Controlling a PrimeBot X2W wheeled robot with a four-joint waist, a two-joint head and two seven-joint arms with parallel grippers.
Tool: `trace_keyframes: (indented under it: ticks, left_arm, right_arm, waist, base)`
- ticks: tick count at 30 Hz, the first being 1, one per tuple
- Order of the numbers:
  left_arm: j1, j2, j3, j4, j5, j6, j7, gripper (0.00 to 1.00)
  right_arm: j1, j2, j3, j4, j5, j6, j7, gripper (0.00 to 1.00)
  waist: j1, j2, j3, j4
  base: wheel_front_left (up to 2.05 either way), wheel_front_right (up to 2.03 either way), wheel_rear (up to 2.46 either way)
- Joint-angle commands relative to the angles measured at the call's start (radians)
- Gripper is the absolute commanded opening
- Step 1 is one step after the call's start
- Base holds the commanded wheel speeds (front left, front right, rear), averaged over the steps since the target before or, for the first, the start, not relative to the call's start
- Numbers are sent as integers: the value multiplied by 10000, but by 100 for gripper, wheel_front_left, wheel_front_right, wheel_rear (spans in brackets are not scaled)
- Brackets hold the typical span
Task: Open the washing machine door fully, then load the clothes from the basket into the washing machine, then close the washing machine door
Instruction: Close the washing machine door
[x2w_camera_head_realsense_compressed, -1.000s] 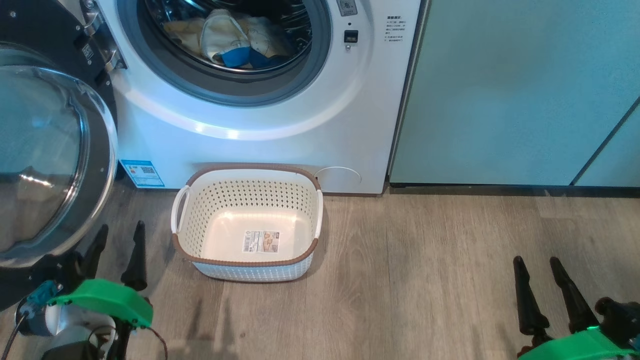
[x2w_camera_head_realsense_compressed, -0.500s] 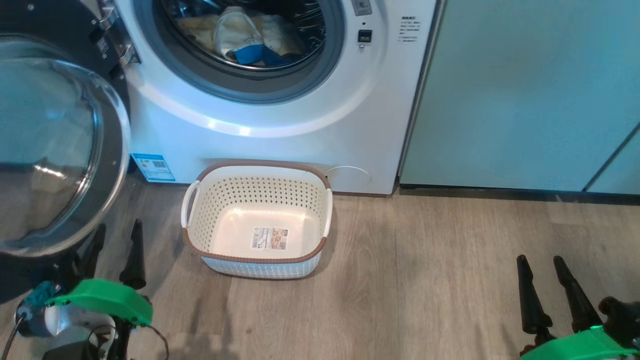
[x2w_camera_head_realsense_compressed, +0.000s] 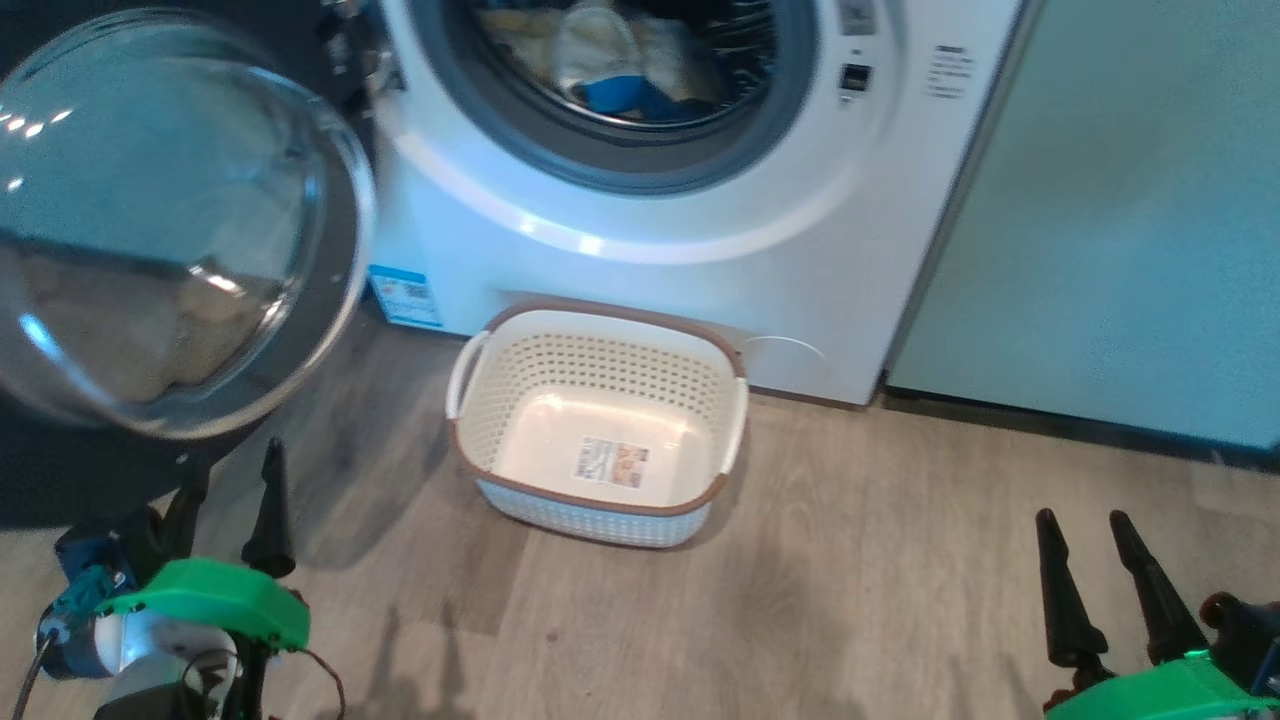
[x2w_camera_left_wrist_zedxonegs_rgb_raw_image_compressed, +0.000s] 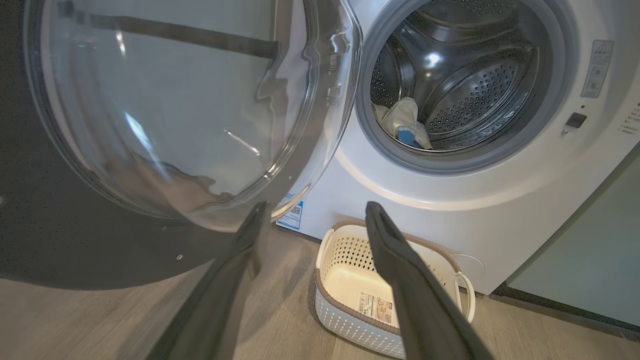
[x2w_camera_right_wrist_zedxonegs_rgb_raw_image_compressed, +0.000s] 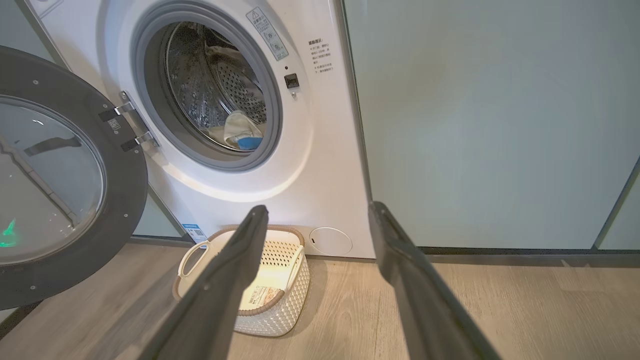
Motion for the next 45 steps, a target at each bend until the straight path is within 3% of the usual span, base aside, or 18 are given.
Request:
trace_keyframes:
  ticks: [1,27,37,45]
  left_arm:
    - [-486,155,424,-260,93,-5,-63,100]
    - [-773,-71,398,181,226,-11,-63,100]
    - [-868,-208,230,192,167,-11,-63,100]
    - [-850,-312,269,142,127,-11,-63,100]
  right_arm:
    - [-252,-271,214,-341,-88,46,-96,100]
    - [-328,-459,545,-288,-57,46,-96,100]
    - [-361,-522,495,-320,-100,46,-96,100]
    - [-392,-572,506,-303,-111,46,-96,100]
  waist:
    - [0,0,-27,557]
    - [0,0,-97,3919]
    - [0,0,31,4792]
    - [0,0,79,5110]
  base:
    - [0,0,0]
    - [0,0,0]
    - [0,0,0]
    - [0,0,0]
